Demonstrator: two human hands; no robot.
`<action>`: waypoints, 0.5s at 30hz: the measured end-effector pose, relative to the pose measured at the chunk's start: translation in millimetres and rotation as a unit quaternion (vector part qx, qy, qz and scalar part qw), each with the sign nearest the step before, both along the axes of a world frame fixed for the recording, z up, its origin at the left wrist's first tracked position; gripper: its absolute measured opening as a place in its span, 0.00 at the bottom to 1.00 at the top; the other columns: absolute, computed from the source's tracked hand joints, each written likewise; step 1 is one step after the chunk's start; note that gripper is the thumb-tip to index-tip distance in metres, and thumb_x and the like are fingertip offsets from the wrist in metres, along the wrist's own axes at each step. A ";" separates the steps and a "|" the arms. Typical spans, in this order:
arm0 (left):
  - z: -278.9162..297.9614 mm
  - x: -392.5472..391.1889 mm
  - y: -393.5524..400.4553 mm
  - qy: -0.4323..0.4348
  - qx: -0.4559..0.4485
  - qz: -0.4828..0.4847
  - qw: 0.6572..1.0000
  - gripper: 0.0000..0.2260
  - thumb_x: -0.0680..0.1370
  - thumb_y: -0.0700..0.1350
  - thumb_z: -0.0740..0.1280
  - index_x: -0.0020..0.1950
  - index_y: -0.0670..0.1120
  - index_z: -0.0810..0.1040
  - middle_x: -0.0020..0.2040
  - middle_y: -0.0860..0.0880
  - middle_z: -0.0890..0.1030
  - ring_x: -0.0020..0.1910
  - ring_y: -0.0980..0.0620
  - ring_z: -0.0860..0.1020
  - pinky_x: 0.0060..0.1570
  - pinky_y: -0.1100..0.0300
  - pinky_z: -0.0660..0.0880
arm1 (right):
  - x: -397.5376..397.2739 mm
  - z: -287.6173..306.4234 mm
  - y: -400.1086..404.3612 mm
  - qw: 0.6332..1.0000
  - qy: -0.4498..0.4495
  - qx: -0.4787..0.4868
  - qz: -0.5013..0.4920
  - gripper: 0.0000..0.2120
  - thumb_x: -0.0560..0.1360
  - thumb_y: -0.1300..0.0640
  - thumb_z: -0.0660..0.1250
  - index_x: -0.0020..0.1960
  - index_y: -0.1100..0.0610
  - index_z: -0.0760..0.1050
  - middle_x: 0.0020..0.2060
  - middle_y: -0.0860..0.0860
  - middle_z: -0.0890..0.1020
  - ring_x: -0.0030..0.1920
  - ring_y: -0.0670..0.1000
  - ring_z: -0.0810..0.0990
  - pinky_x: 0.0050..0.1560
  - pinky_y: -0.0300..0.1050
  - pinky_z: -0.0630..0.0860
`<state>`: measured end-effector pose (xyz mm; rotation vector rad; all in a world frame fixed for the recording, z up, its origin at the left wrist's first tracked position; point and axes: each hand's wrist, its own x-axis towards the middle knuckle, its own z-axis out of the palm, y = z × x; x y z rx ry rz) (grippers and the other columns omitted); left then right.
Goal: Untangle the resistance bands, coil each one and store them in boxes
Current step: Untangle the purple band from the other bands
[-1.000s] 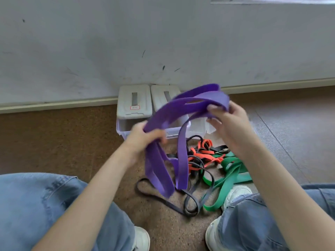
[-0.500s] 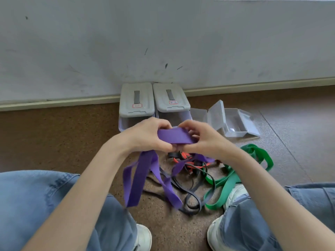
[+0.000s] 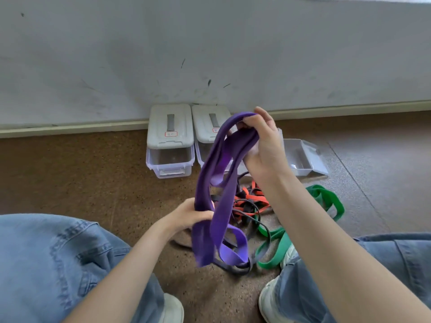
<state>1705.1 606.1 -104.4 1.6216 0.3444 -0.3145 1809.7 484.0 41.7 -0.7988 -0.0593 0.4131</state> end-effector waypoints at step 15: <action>-41.3 -33.1 209.3 0.216 0.048 0.420 0.880 0.14 0.78 0.51 0.64 0.41 0.41 0.73 0.33 0.44 0.74 0.21 0.49 0.75 0.30 0.59 0.71 | -31.9 -179.6 198.0 0.890 0.259 -0.240 0.287 0.08 0.77 0.62 0.62 0.56 0.58 0.67 0.47 0.58 0.77 0.49 0.56 0.79 0.52 0.50 0.76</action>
